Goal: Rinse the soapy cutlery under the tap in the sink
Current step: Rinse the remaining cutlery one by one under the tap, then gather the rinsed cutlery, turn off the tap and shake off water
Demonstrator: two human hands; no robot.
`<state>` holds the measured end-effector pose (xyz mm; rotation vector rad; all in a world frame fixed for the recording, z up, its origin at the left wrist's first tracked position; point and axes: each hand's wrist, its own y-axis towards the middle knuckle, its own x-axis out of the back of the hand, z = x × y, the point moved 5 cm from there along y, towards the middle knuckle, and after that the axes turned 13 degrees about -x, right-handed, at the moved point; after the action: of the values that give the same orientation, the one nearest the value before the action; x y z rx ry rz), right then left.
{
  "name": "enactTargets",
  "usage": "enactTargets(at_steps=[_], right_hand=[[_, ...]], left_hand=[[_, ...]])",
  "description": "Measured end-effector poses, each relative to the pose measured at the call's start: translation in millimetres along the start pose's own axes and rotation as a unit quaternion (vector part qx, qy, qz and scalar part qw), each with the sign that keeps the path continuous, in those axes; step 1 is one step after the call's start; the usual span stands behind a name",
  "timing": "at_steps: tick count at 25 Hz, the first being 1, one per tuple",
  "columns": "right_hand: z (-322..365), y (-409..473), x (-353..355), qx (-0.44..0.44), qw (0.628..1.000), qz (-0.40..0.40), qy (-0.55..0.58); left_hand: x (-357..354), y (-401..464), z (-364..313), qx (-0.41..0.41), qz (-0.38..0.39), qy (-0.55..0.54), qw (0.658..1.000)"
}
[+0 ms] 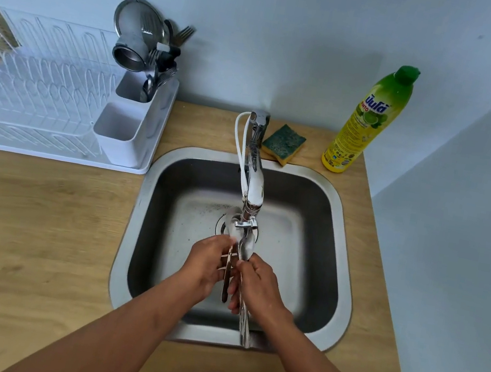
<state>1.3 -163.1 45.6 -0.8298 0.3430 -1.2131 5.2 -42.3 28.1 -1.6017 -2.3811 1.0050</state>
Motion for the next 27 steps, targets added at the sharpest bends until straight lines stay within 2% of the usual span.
enactTargets(at_steps=[3, 6, 9, 13, 16, 19, 22, 25, 27], right_hand=[[4, -1, 1, 0.018, 1.0, -0.002, -0.004], [6, 0, 2, 0.038, 0.994, -0.079, -0.07], [18, -3, -2, 0.109, 0.949, -0.158, -0.249], [27, -2, -10, 0.131, 0.889, -0.169, -0.404], [32, 2, -10, 0.114, 0.886, -0.172, -0.416], [32, 8, -8, 0.093, 0.893, -0.138, -0.418], [32, 5, -6, 0.142, 0.885, -0.116, -0.429], [28, 0, -2, 0.214, 0.883, -0.104, -0.405], [21, -3, -1, 0.227, 0.91, -0.104, -0.332]], left_hand=[[-3, -2, -2, -0.01, -0.002, 0.013, 1.0], [-3, 2, -4, -0.026, -0.024, 0.011, 0.999], [-8, 5, -4, -0.032, -0.023, 0.026, 0.999], [-18, 5, -7, -0.002, -0.001, -0.043, 0.999], [-22, 5, -7, 0.013, 0.008, -0.083, 0.996], [-23, 3, -3, 0.001, 0.025, -0.069, 0.997], [-19, 6, -5, -0.026, 0.047, -0.034, 0.998], [-14, 11, -5, -0.028, 0.018, -0.042, 0.999], [-15, 13, -7, -0.034, -0.003, -0.024, 0.999]])
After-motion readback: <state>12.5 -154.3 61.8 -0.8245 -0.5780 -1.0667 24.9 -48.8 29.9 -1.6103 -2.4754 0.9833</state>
